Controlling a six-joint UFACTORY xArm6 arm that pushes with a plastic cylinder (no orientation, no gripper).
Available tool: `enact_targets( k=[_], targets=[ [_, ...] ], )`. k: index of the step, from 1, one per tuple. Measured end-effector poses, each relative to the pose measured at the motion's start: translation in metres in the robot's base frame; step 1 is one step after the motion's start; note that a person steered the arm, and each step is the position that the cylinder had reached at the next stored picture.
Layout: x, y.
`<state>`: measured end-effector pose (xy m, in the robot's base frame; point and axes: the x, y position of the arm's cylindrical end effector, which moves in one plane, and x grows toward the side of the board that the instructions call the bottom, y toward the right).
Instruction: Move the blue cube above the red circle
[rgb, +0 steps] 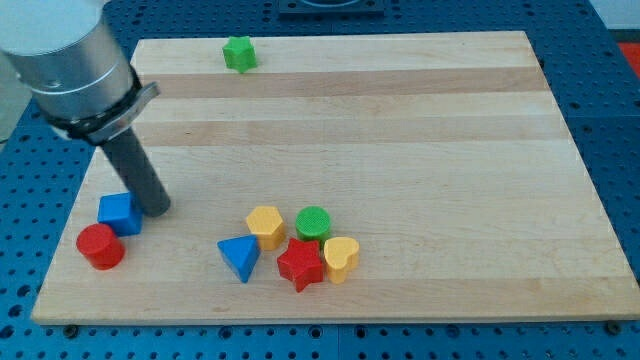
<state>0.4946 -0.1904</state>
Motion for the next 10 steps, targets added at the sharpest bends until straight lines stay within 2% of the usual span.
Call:
enact_targets(
  k=[1,2,5,6,8,9,10],
  targets=[
    [-0.037,0.08],
    [-0.076,0.133],
    [-0.08,0.133],
    [-0.124,0.164],
    [-0.258,0.177],
    [-0.3,0.177],
    [-0.303,0.137]
  ],
)
